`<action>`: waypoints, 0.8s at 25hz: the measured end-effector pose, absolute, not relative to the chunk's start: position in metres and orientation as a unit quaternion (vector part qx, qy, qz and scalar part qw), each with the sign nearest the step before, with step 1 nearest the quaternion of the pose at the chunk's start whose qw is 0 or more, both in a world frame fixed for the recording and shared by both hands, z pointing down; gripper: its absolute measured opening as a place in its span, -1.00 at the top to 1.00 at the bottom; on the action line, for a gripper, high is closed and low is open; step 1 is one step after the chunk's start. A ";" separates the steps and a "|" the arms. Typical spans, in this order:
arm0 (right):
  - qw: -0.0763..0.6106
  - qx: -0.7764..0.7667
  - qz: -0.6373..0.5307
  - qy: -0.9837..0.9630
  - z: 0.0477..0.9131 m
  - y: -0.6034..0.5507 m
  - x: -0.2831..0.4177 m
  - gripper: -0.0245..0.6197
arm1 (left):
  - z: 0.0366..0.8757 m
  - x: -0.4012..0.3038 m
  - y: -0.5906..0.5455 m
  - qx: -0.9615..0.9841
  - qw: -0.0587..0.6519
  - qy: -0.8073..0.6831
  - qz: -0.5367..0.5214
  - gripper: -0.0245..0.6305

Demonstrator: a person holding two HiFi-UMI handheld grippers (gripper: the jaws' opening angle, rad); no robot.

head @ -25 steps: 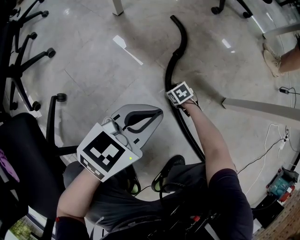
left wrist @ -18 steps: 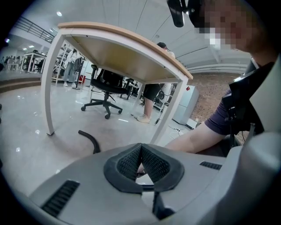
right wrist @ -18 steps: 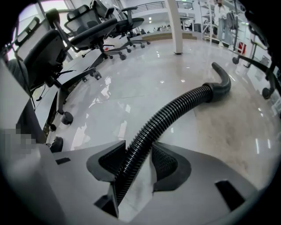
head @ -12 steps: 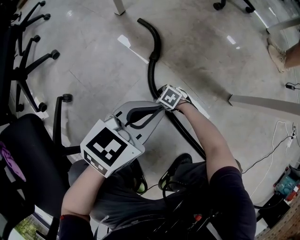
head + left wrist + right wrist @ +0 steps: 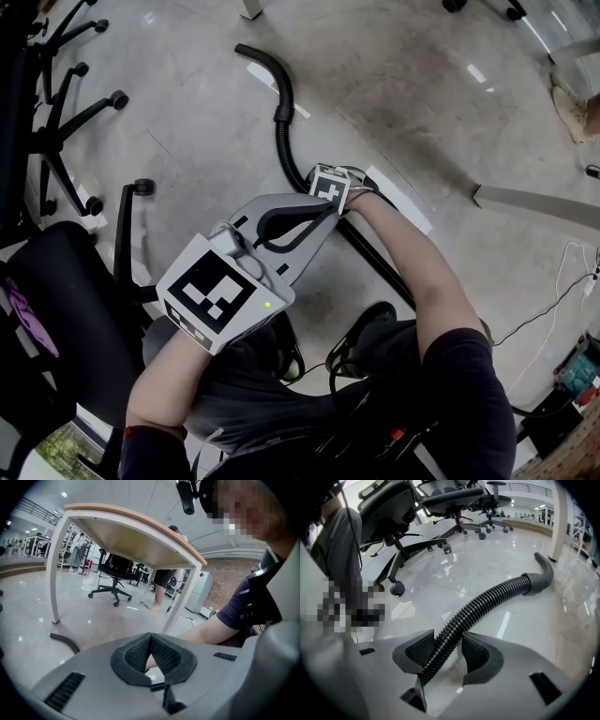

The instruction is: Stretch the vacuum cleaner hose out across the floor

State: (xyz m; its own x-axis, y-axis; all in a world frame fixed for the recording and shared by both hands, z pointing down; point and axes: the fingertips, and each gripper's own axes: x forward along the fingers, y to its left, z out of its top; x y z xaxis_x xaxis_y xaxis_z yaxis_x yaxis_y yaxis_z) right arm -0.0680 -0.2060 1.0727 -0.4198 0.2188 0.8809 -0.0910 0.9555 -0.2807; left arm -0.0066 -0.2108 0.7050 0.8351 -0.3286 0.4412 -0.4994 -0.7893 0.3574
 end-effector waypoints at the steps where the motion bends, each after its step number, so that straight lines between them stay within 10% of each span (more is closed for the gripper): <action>1: 0.539 -0.046 0.138 -0.829 1.072 -0.204 -0.070 0.34 | 0.706 -0.010 -0.212 0.927 0.236 -0.228 0.184 0.91; 12: 0.543 -0.082 0.088 -0.831 1.062 -0.196 -0.082 0.35 | 0.860 -0.114 -0.312 0.834 0.139 -0.314 0.432 0.91; 20: 0.544 -0.081 0.088 -0.831 1.062 -0.195 -0.081 0.35 | 1.004 -0.061 -0.270 0.829 0.050 -0.141 0.538 0.91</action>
State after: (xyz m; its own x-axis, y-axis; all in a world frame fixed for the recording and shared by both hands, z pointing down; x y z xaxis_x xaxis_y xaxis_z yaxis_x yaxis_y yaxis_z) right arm -0.0806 -0.1952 1.0618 -0.3949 0.2306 0.8893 0.0401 0.9714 -0.2341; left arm -0.0608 -0.2698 1.0042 0.3808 -0.1798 0.9070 -0.2868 -0.9555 -0.0690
